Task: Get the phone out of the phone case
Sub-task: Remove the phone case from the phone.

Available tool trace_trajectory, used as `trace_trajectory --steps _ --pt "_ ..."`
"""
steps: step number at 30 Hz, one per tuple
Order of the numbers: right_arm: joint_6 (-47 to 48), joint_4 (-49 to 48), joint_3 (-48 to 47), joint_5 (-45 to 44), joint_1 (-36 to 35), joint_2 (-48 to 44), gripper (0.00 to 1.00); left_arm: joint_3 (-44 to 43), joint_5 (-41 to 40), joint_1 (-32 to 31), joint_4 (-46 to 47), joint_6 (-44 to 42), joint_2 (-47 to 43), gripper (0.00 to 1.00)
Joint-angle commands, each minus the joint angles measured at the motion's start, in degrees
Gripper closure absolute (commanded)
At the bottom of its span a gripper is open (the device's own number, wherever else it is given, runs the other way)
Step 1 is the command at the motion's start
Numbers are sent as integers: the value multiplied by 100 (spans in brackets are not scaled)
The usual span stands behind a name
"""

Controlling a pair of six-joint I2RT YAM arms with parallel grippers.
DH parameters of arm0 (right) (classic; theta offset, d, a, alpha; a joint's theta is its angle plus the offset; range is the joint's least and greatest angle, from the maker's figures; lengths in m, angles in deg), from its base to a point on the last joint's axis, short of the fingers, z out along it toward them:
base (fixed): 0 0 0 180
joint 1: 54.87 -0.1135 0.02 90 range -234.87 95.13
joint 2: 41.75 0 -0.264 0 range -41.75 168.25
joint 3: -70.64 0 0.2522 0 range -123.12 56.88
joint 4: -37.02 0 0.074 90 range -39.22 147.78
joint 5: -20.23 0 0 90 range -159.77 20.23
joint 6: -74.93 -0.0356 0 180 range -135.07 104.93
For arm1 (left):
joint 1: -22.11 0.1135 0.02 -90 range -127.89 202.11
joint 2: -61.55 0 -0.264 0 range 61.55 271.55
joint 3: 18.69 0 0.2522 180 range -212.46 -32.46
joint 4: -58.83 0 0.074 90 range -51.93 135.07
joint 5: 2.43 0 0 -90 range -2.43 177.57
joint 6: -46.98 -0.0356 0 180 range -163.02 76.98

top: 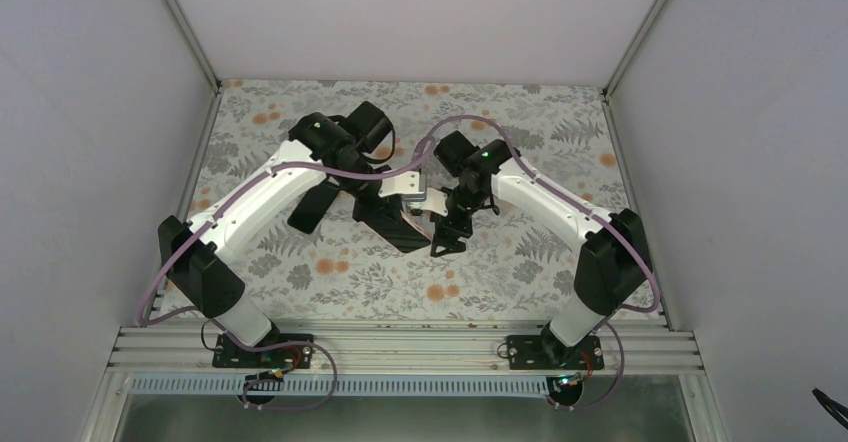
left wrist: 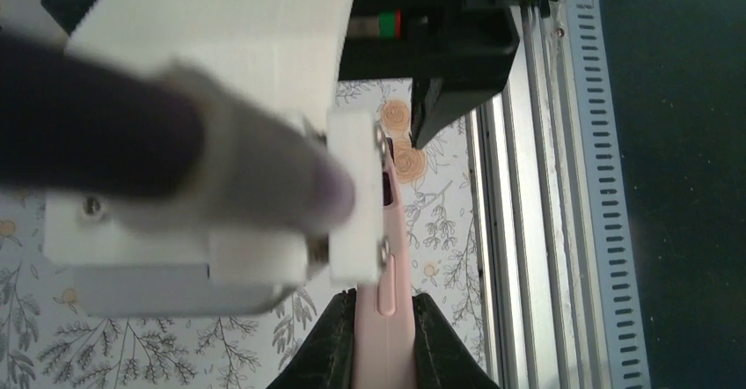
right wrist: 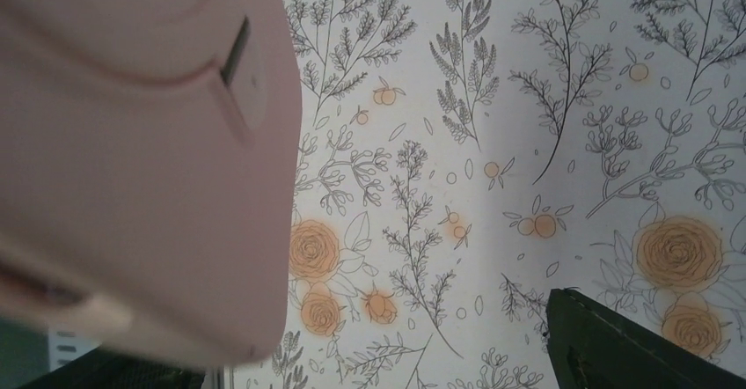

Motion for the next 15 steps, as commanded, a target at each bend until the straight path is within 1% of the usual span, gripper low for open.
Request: trace_trajectory --steps 1,6,8,9,10,15 --pt "-81 -251 5 125 -75 65 8 -254 336 -26 169 80 -35 98" --pt "-56 -409 -80 103 66 66 9 -313 410 -28 54 52 -56 98" --pt "45 -353 -139 119 210 72 9 -311 380 -27 -2 16 -60 98" --pt "137 -303 -161 142 287 79 11 -320 356 -34 -24 9 -58 98" --pt "186 -251 -198 167 361 88 12 -321 334 -27 -52 -2 -68 98" --pt "349 -133 -223 211 580 79 12 -295 236 -26 -55 -31 -104 98"
